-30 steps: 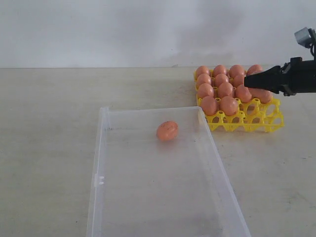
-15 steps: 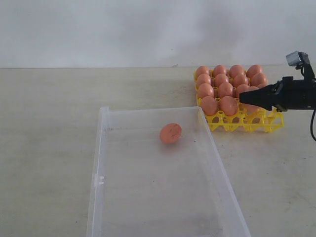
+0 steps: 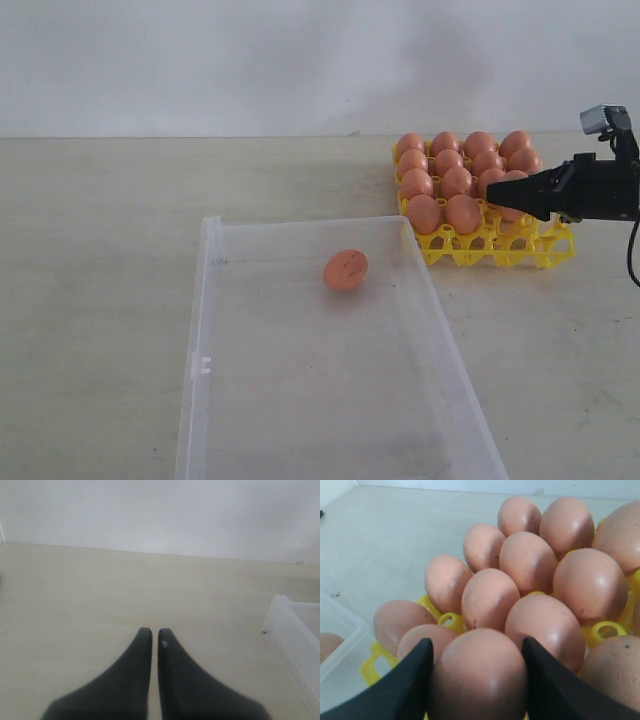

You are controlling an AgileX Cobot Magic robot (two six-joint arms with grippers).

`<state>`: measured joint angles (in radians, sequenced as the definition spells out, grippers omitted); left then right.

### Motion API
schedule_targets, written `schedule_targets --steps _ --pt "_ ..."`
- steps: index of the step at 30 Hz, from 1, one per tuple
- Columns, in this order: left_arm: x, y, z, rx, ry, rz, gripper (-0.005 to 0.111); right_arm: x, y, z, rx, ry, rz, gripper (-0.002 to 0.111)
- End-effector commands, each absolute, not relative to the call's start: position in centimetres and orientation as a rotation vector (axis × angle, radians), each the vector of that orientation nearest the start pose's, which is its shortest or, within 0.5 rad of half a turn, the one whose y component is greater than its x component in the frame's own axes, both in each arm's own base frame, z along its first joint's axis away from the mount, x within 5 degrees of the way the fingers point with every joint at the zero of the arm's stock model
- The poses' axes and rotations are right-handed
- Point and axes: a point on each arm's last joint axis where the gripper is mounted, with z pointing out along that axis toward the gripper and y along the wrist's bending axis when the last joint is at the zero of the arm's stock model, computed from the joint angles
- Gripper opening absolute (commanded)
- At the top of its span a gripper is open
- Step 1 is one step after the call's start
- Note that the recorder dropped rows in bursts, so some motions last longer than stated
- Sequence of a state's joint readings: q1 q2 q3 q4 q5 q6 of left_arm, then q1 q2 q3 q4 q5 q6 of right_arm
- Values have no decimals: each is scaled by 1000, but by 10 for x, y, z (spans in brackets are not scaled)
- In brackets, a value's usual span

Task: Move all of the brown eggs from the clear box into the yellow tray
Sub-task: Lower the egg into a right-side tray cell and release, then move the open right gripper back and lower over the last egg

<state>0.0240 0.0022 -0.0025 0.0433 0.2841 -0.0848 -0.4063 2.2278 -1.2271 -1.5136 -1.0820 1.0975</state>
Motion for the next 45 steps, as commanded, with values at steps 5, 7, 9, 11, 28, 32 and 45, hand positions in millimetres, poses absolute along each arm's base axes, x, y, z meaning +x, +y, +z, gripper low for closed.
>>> schedule_targets --steps 5,7,9,11,28,32,45 --pt "55 2 188 -69 1759 -3 4 404 -86 111 -414 1931 798 43" --pt "55 2 188 -69 1759 -3 4 404 -86 111 -401 1934 809 44" --pt "55 2 188 -69 1759 -3 4 404 -86 111 -381 1938 830 50" --pt "55 2 188 -69 1759 -3 4 404 -86 111 -381 1938 830 59" --pt "55 2 188 -69 1759 -3 4 416 -88 167 -106 1675 943 55" --pt "55 2 188 -69 1759 -3 4 406 -64 254 -375 1572 853 0" --pt "55 2 188 -69 1759 -3 4 359 131 356 -668 1626 -281 0"
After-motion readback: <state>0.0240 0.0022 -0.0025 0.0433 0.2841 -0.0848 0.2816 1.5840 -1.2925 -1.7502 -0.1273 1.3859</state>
